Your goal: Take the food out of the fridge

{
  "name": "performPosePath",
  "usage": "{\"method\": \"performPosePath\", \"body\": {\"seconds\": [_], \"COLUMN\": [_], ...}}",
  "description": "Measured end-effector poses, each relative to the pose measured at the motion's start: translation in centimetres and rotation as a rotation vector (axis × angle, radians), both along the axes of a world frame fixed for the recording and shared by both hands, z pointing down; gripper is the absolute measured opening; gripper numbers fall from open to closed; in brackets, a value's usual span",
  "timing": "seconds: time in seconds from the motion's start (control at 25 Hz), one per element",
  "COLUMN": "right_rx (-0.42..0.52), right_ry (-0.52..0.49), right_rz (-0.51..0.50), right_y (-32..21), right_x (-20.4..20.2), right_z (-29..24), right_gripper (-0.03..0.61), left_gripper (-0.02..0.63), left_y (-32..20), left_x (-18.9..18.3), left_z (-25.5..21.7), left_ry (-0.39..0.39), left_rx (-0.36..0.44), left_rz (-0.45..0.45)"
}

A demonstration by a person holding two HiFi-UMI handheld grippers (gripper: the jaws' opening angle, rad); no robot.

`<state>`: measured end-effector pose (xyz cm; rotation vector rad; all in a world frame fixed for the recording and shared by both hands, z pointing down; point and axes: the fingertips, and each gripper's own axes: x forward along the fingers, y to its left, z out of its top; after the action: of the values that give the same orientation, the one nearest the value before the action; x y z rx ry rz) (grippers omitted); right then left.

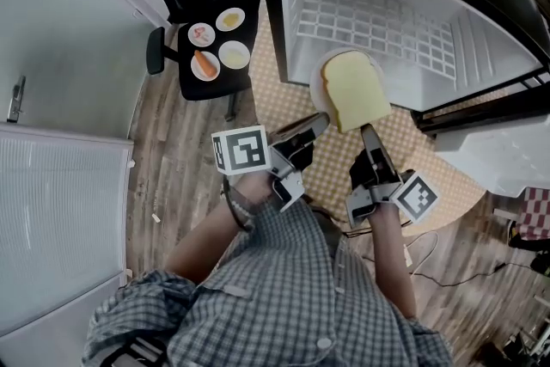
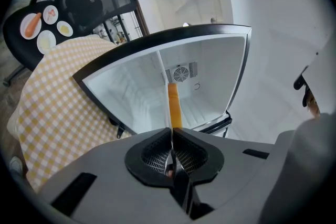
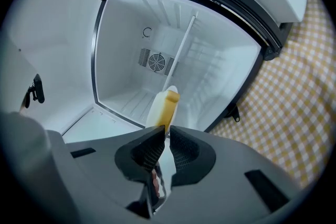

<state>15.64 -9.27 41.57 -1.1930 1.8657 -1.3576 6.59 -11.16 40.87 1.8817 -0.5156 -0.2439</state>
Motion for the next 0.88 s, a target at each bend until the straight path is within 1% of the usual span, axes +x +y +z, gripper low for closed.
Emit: {"method": "performPosePath", "body": {"seconds": [0.12,0.48,0.88], "right_rx": [-0.021,-0.066,-0.133], "right_ry": [0.008,0.052,0.072], "right_rz": [-0.01,-0.037,-0.063], "right_y": [0.6,1.6,2.4], "right_x": [-0.5,-1.7,-3.5], "right_z": [0.9,3.2,7.3], "right_gripper": [0.028,0.028,0.029], "left_gripper": [0.018,0.018,0.018], "left_y": [0.6,1.7,2.7], "left_x": [-0.3,-1.5,-2.9], "left_z": [0.3,2.7,7.1], "left_ry": [0.024,0.011,-0.045], "left_rx": [0.002,-0.027,-0.101], "left_rz": [0.01,0.011,0.047]}}
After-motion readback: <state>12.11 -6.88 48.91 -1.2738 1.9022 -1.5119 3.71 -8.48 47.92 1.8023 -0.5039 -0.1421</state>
